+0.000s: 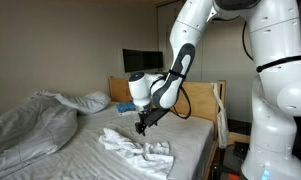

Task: Fold the towel in half, then shift it to the left

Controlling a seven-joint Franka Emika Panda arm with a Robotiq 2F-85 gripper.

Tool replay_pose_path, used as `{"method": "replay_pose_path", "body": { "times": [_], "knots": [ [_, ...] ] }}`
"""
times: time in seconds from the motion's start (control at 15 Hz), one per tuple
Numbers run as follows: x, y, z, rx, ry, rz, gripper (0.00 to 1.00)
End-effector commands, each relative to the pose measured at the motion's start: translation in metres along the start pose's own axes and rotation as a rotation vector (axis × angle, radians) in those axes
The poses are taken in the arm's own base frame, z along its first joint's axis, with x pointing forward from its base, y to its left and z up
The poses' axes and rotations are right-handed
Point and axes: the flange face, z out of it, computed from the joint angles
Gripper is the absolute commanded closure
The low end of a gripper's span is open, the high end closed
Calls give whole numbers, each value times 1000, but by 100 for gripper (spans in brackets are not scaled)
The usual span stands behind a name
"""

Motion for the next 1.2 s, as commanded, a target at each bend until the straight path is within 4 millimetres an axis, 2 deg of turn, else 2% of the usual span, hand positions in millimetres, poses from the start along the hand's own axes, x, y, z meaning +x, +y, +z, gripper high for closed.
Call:
{"method": "replay_pose_path", "body": {
  "times": [0.0,0.07,0.13,0.27,0.6,0.87,1.13],
  "knots": [
    [31,-3,12,59,44,4,0],
    [35,-4,14,72,16,1,0],
    [25,-1,3,41,27,19,0],
    [32,-3,10,43,21,16,0],
    [33,-6,13,43,18,12,0],
    [43,-5,65,95,10,46,0],
    [61,-16,99,211,61,41,0]
  ]
}}
